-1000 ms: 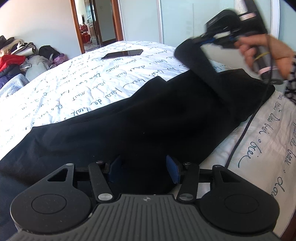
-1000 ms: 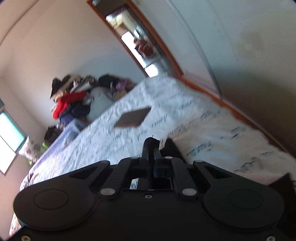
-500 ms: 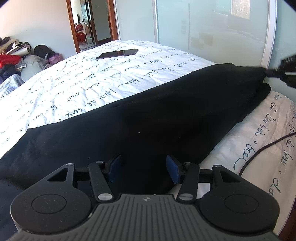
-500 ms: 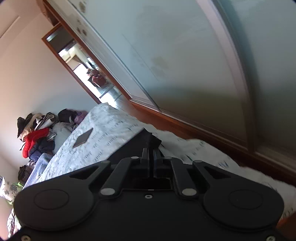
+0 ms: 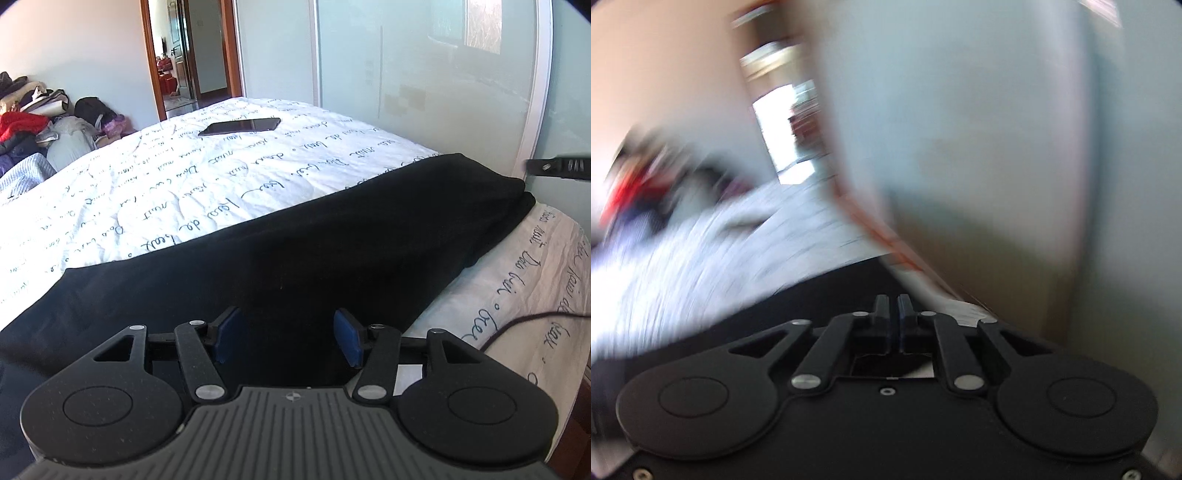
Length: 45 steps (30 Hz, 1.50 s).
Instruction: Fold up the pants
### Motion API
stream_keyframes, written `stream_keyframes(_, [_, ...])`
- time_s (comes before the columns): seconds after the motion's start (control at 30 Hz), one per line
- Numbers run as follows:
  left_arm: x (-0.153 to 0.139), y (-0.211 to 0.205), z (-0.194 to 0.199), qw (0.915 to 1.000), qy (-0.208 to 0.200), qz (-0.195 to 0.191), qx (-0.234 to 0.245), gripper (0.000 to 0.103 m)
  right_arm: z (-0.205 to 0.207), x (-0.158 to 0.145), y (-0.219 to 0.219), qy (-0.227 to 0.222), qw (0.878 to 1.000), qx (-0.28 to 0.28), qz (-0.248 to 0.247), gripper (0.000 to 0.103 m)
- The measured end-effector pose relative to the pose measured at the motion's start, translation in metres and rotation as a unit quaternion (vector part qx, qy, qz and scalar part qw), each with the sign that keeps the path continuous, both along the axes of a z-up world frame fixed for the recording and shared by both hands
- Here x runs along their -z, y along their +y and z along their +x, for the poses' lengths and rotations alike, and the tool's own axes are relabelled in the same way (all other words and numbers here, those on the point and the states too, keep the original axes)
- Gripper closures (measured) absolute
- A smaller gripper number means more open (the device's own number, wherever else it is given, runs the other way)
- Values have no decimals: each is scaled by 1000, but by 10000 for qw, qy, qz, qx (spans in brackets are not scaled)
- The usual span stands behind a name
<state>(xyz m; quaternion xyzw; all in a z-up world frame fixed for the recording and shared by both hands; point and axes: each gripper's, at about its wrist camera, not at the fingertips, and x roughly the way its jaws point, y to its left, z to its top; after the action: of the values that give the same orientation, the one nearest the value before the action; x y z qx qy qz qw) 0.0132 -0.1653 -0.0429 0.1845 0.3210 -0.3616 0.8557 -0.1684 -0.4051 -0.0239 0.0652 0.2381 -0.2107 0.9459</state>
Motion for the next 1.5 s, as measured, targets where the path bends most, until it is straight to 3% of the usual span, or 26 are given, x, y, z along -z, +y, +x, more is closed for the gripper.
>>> stream_keyframes(0.07, [-1, -3, 0, 10000, 1, 40, -49, 43, 19, 4, 43, 518, 9871, -993, -1141, 52])
stream_keyframes(0.13, [-1, -3, -1, 9999, 36, 41, -92, 43, 28, 14, 77, 959, 9586, -1600, -2150, 52])
stream_keyframes(0.17, [-1, -2, -2, 9999, 58, 37, -95, 43, 30, 18, 86, 1106, 9487, -1763, -2381, 53])
stream_keyframes(0.23, [0, -2, -4, 9999, 69, 59, -90, 43, 31, 22, 90, 1276, 9413, -1923, -2462, 53])
stream_keyframes(0.33, [1, -2, -6, 9999, 15, 142, -75, 42, 29, 22, 83, 1309, 9435, -1900, -2378, 56])
stream_keyframes(0.43, [0, -4, -6, 9999, 50, 102, -65, 42, 35, 33, 83, 1459, 9381, -1864, -2527, 57])
stream_keyframes(0.53, [-2, -7, -7, 9999, 89, 38, -70, 42, 41, 48, 87, 1536, 9370, -2064, -2364, 78])
stream_keyframes(0.57, [-3, -8, -8, 9999, 84, 31, -62, 42, 41, 50, 88, 1596, 9361, -2064, -2358, 94])
stream_keyframes(0.63, [-4, -8, -11, 10000, 42, 55, -36, 42, 36, 49, 92, 1542, 9370, -2042, -2377, 97])
stream_keyframes(0.8, [-3, -10, -10, 9999, 2, 100, -9, 39, 19, 40, 86, 1406, 9503, -2181, -1720, 97])
stream_keyframes(0.87, [-1, -14, -7, 9999, 68, 115, -53, 39, 13, 41, 80, 1276, 9585, -1963, -1624, 87])
stream_keyframes(0.97, [0, -15, -7, 9998, 159, 79, -42, 39, -5, 30, 53, 659, 9857, -1153, -1039, 67])
stream_keyframes(1.07, [1, -17, -9, 9999, 117, 124, 10, 39, -23, 26, 7, 46, 9998, 148, 114, 62])
stream_keyframes(1.1, [1, -17, -9, 9999, 96, 133, 17, 39, -31, 28, -10, -167, 9962, 623, 580, 59])
stream_keyframes(1.17, [0, -17, -10, 9999, 79, 108, 16, 39, -48, 37, -39, -615, 9777, 1158, 1639, 59])
stream_keyframes(1.27, [-1, -16, -9, 9999, 93, 58, -14, 38, -69, 63, -70, -1221, 9254, 1529, 3247, 58])
stream_keyframes(1.33, [-1, -17, -8, 9999, 91, 56, -60, 38, -73, 75, -76, -1506, 9026, 1634, 3688, 58])
stream_keyframes(1.37, [0, -17, -7, 9999, 104, 61, -85, 38, -70, 76, -78, -1564, 8992, 1621, 3752, 54])
stream_keyframes(1.4, [0, -18, -5, 9998, 127, 71, -107, 38, -65, 76, -79, -1607, 8997, 1532, 3759, 44])
stream_keyframes(1.5, [0, -16, -3, 9997, 178, 57, -176, 38, -44, 70, -86, -1544, 9104, 1320, 3605, 32])
